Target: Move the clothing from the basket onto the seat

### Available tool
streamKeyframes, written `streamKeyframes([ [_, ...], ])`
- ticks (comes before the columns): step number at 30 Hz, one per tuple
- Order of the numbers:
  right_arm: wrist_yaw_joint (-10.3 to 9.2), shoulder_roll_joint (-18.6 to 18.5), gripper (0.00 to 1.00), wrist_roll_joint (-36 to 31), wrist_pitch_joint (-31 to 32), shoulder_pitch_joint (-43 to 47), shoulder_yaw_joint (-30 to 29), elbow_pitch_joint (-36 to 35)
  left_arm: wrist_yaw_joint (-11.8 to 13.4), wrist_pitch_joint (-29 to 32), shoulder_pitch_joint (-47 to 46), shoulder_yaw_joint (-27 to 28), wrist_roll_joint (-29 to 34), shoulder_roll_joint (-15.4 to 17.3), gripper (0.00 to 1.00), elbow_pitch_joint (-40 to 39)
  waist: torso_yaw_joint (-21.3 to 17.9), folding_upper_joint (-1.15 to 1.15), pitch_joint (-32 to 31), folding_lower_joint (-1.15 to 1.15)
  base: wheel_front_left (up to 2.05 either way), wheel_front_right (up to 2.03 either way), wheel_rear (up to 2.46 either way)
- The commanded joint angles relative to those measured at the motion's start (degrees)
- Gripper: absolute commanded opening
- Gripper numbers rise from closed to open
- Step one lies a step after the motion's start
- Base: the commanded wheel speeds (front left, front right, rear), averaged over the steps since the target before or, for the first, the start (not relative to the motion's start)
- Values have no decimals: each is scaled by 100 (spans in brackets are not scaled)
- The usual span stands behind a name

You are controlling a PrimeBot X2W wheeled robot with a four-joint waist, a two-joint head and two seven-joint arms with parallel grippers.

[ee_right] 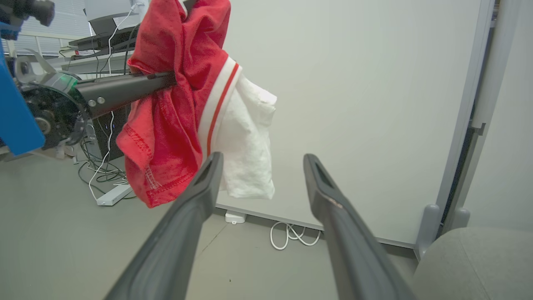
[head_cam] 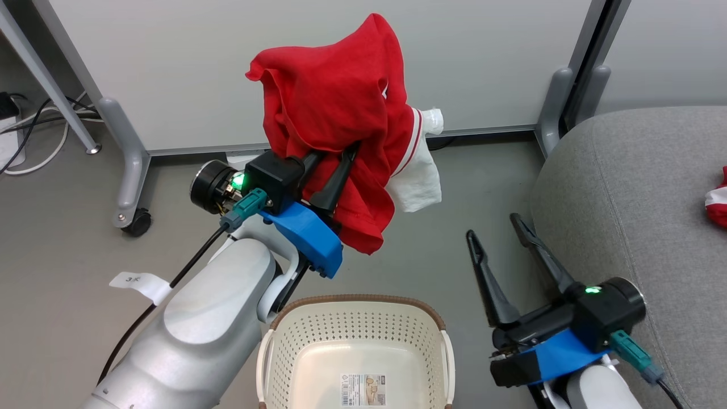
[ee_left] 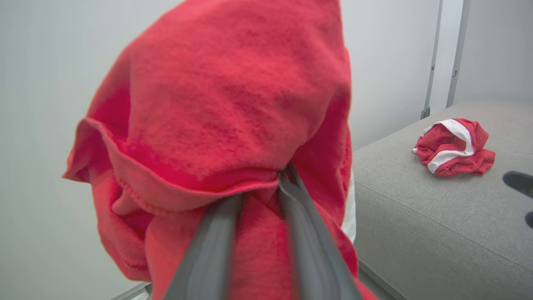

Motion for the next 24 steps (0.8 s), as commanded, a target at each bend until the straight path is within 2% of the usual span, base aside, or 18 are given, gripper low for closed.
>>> streamKeyframes([
  [1,3,-1,100,29,-21,-92,51,22,27,0,38,-10,-25,15,0,-28,4,0,9,0,0,0,0],
  [11,3,-81,100,150,-21,-849,1203,450,14,-16,-132,-78,13,-62,0,-73,94,0,137,0,0,0,0],
  [17,3,-126,100,93,-21,-1334,1653,994,7,-37,-218,-140,49,-155,0,-97,193,0,227,0,0,0,0],
  [24,3,-72,100,33,-21,-1956,1920,1720,-37,-63,-323,-240,85,-311,0,-82,311,0,331,0,0,0,0],
])
